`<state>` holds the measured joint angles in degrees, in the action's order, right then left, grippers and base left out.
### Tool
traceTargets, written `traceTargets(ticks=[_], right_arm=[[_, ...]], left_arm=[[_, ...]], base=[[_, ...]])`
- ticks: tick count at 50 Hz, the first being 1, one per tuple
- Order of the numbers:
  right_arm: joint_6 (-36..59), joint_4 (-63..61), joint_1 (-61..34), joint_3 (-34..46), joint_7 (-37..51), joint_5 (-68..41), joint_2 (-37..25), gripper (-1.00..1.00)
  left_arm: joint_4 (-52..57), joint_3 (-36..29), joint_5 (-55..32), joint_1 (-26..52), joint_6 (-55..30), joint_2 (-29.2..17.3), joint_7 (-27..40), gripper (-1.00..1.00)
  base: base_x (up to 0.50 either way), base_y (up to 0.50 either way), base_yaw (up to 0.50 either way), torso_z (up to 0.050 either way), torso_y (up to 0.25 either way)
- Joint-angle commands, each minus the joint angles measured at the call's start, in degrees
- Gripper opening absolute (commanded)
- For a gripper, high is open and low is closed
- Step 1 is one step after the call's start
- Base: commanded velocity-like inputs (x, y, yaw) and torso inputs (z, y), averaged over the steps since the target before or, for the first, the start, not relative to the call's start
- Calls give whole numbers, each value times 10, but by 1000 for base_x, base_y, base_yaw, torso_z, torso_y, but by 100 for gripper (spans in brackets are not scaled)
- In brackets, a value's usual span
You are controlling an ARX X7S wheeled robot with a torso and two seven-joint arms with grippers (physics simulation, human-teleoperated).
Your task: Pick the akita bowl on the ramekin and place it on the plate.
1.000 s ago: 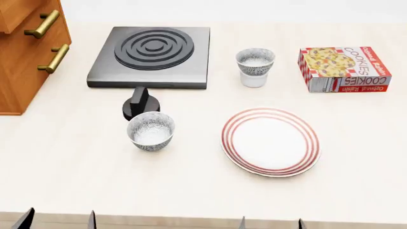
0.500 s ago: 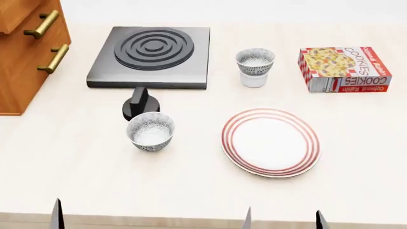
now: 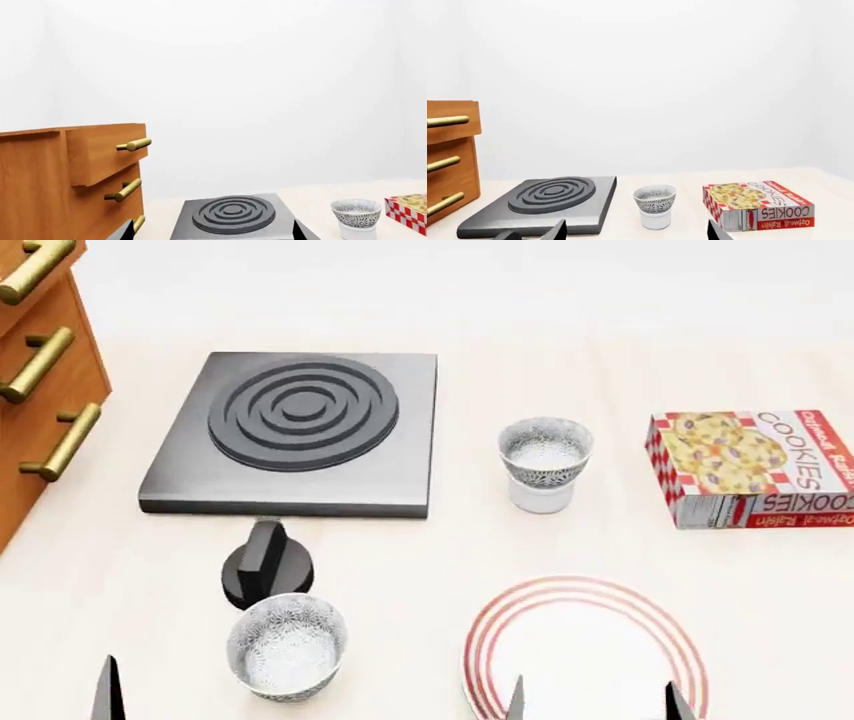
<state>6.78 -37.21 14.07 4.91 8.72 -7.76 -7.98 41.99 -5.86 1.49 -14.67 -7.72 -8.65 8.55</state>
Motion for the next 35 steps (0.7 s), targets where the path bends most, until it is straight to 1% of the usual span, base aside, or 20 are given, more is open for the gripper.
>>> traceTargets(ticks=[1,18,19,20,21,25,26,28,31,32,33,35], right_arm=[[1,-4,1,8,8,0,-7,100],[-5,0,1,16,17,0,-17,100],[-10,-1,1,11,17,-14,-14,100],[-55,4,10,5,4,-33,-12,100],[-35,2,7,7,12,-20,-15,100],[-34,7,3,12,14,-14,-17,100],[-7,-14,-1,12,18,-17,-21,100],[-30,6,2,17,15,-11,-20,100],[-28,5,2,18,17,-11,-22,100],[-28,6,2,18,18,-11,-22,100],[-28,6,2,18,19,-11,-22,100],[-28,7,1,19,20,-11,-23,100]], left_arm=[[7,0,-15,1,-9,-4,6,100],[5,-8,-19,0,-2,-14,13,100],[6,-9,-19,0,-1,-14,14,100],[6,-9,-19,-1,-1,-15,14,100],[7,-9,-19,-1,-1,-15,15,100],[6,-11,-20,0,-1,-17,17,100],[5,-11,-21,0,-2,-17,17,100],[6,-12,-20,1,-1,-18,18,100],[3,-13,-16,1,3,-19,21,100],[-1,-13,-20,-6,25,-21,20,100],[2,-14,-16,-5,13,-21,23,100],[4,-16,-14,-9,19,-23,23,100]], base=[[500,0,0,50,0],[500,0,0,50,0],[500,0,0,50,0],[500,0,0,50,0],[0,0,0,50,0],[0,0,0,50,0],[0,0,0,50,0],[0,0,0,50,0],[0,0,0,50,0],[0,0,0,50,0],[0,0,0,0,0],[0,0,0,0,0]])
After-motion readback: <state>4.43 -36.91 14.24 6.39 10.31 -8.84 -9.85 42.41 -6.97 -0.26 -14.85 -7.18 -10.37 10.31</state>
